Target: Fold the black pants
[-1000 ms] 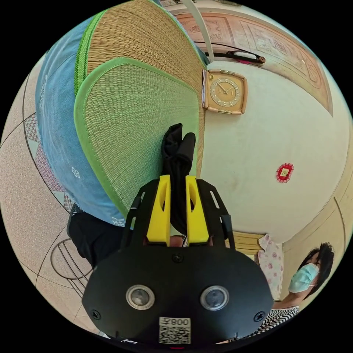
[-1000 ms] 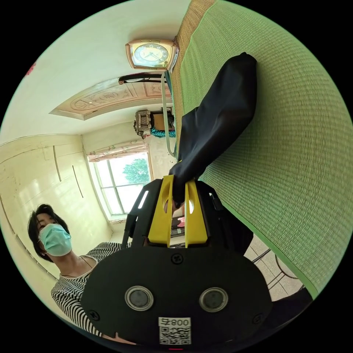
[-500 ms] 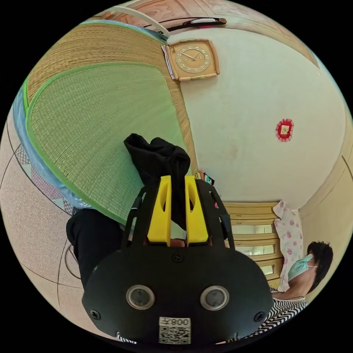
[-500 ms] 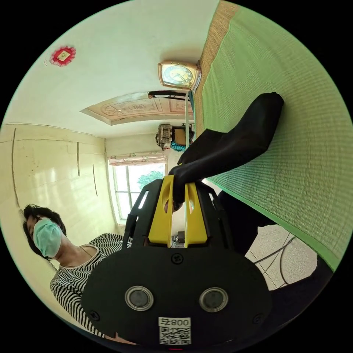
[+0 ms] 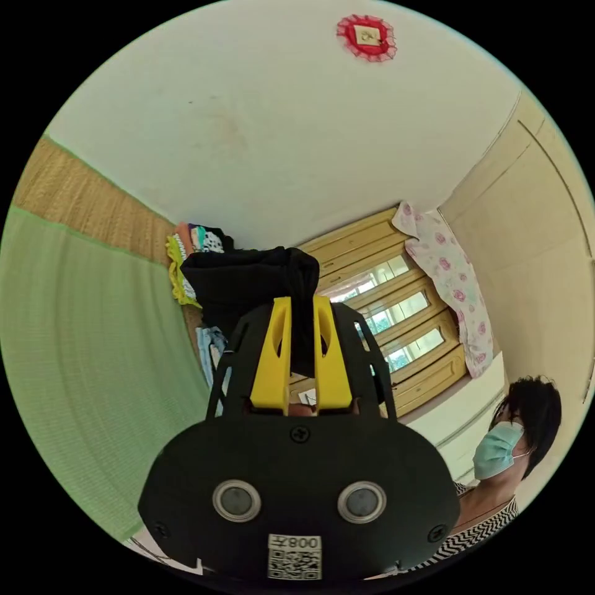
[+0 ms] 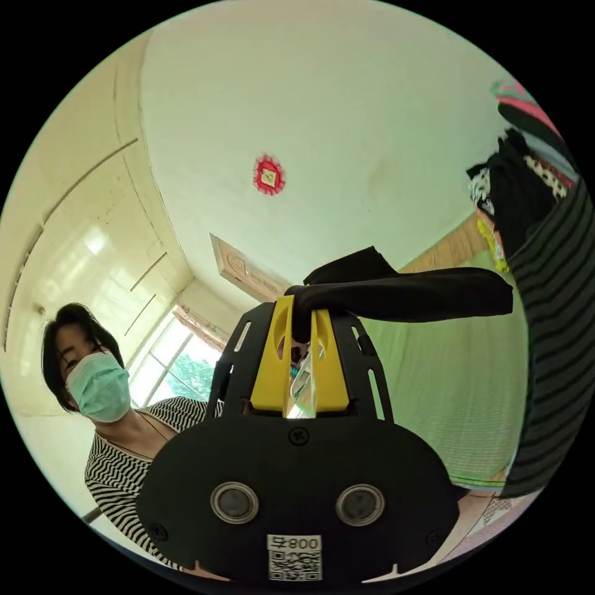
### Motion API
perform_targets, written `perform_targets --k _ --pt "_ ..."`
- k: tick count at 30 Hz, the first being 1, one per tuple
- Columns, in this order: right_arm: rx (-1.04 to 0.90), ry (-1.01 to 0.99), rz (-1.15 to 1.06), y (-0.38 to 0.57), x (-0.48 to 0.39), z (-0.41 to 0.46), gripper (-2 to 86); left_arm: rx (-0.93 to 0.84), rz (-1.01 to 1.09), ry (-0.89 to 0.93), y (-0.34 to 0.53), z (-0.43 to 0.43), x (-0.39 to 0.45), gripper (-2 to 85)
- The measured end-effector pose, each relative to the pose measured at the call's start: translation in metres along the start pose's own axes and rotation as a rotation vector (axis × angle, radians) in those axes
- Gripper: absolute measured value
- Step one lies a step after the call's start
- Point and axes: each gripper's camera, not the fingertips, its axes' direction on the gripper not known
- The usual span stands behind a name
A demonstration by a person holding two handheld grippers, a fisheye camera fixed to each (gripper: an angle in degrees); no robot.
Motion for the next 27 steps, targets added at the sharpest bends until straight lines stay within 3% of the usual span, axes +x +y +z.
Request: perform_targets --k 3,7,11,13,15,17,27 --pt "0.096 0.117 -0.104 -0.008 -0.036 -0.074 1.1 -0.099 0.071 0.118 -0.021 0.108 0.015 4.8" --pt "0.171 0.257 -0.072 0.014 -0.035 -0.138 1.3 -0.297 0.102 0.151 -0.023 0.251 -0.003 5.6" --pt "0.217 0.358 0.194 0.074 0.03 -0.176 1.7 -0.537 0.013 -0.054 0.009 0.37 -0.066 5.7" --pt "0.21 0.392 0.371 0.101 0.063 -0.181 2.0 -0.635 -0.038 -0.183 0.025 0.404 -0.093 5.3" --pt "0.231 0.312 0.447 0.125 0.082 -0.183 2.6 -0.613 -0.049 -0.102 0.031 0.42 -0.108 5.1" --pt "0.274 0.242 0.448 0.13 0.084 -0.186 3.3 -0.613 -0.05 -0.076 0.032 0.439 -0.117 5.1" --pt "0.233 0.367 0.395 0.128 0.037 -0.208 5.0 -0.647 0.09 -0.125 0.045 0.5 -0.118 7.4"
